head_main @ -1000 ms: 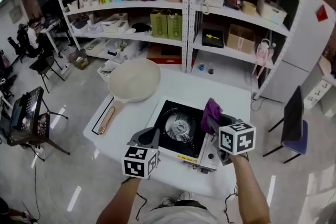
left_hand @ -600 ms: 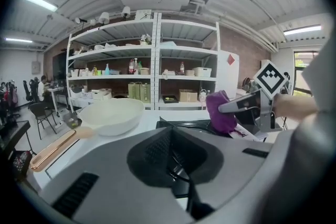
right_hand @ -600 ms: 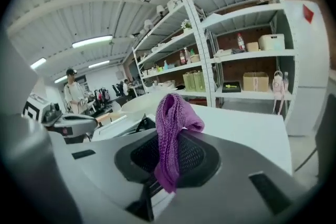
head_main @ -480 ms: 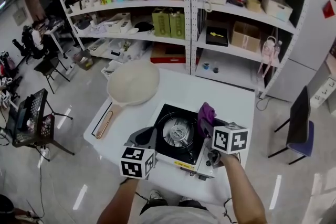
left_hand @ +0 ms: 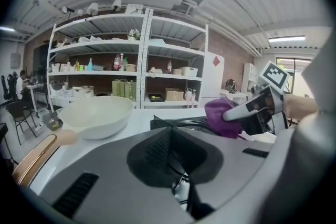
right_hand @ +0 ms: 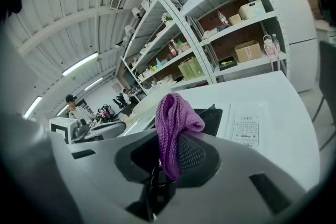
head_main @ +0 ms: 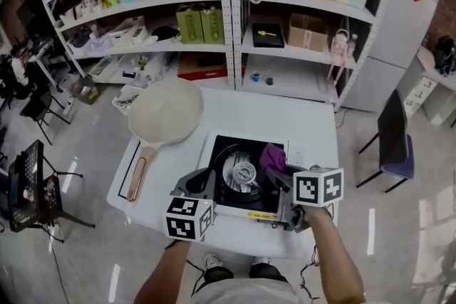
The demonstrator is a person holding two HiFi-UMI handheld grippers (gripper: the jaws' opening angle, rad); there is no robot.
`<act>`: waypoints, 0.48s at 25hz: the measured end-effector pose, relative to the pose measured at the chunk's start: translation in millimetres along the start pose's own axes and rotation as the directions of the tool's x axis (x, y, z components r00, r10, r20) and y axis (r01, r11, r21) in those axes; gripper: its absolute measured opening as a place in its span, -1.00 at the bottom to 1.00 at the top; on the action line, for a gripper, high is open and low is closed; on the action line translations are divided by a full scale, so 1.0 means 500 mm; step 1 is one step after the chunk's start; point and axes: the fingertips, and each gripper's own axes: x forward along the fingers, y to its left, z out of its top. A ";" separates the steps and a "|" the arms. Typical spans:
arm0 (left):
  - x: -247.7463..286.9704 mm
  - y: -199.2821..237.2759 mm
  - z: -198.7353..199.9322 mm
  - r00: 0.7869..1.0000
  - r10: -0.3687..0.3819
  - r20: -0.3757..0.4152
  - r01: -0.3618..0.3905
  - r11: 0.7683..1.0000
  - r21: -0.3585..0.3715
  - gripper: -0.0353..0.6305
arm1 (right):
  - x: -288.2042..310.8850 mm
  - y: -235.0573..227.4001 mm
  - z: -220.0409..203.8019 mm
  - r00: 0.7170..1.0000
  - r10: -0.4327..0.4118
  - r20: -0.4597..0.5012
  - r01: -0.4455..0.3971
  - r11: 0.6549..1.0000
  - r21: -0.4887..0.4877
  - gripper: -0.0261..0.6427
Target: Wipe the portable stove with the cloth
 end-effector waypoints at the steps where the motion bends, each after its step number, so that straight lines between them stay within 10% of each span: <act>1: 0.000 0.002 -0.001 1.000 -0.019 0.000 0.019 1.000 0.005 -0.88 | -0.005 0.004 -0.007 1.000 -0.006 0.002 0.006 1.000 0.019 -0.74; 12: 0.018 0.009 0.002 0.985 -0.174 -0.012 0.175 0.984 0.043 -0.88 | -0.062 0.046 -0.074 0.998 -0.040 0.048 0.030 0.981 0.193 -0.74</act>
